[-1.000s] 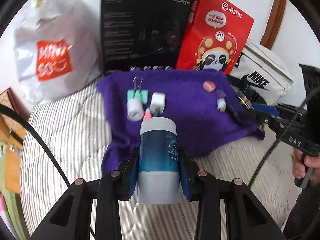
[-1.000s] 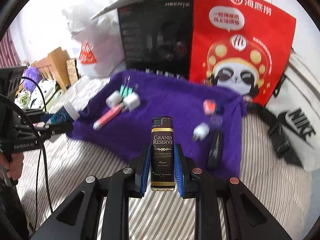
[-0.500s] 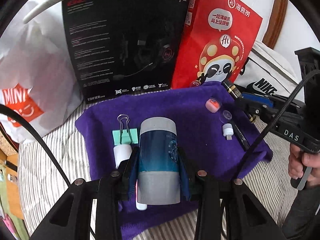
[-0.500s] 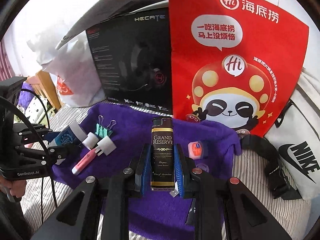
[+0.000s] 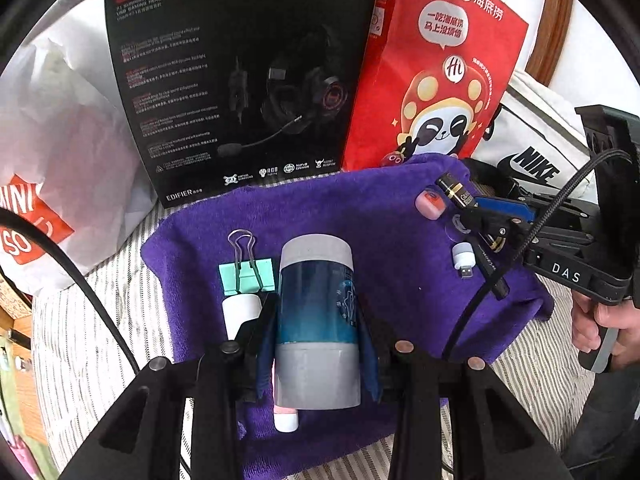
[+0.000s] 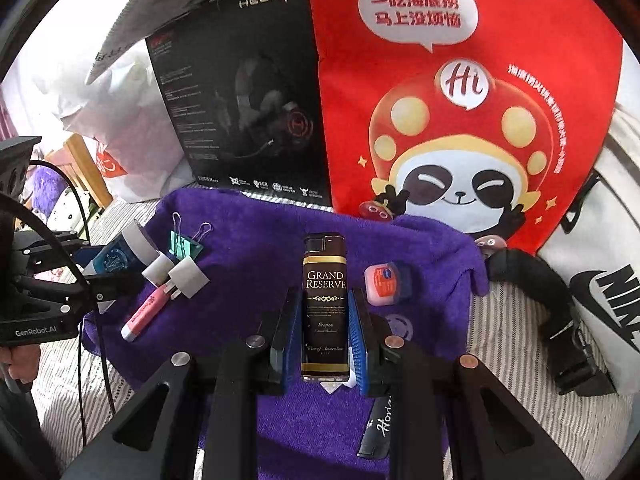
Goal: Organize rigid objects
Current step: 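Carry the blue bottle onto the towel while the right carries the Grand Reserve bottle there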
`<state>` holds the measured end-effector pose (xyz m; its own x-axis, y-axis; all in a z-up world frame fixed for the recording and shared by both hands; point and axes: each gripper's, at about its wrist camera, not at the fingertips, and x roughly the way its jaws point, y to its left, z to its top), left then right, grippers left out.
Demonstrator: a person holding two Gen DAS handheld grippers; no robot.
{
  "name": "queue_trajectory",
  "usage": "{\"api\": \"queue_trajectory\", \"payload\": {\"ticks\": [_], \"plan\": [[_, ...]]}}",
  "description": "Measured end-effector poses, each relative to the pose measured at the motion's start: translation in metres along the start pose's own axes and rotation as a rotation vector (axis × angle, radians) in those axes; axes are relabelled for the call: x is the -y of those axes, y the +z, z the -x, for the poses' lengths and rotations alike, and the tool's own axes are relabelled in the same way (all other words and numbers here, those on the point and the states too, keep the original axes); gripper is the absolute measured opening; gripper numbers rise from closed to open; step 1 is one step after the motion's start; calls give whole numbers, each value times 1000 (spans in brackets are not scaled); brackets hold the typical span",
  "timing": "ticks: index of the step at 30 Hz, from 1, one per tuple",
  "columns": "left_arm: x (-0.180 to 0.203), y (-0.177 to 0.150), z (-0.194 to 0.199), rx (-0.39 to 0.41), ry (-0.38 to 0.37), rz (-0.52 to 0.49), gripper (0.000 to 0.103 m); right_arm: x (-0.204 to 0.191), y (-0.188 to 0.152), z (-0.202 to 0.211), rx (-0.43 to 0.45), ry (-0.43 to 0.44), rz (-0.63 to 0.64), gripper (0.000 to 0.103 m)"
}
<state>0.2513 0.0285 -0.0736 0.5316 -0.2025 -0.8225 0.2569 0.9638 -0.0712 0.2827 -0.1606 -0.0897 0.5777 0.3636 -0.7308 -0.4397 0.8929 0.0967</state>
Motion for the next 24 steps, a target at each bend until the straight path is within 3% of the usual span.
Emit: {"api": "queue_trajectory", "payload": {"ticks": [12,24], "plan": [[-4,-2,-15,-41,-56,9,34,6,0,-15,-36,-8,-15,23],[-10,-1,-11,-30,-44,33,34,3,0,-15,-42,8,-9,23]]}}
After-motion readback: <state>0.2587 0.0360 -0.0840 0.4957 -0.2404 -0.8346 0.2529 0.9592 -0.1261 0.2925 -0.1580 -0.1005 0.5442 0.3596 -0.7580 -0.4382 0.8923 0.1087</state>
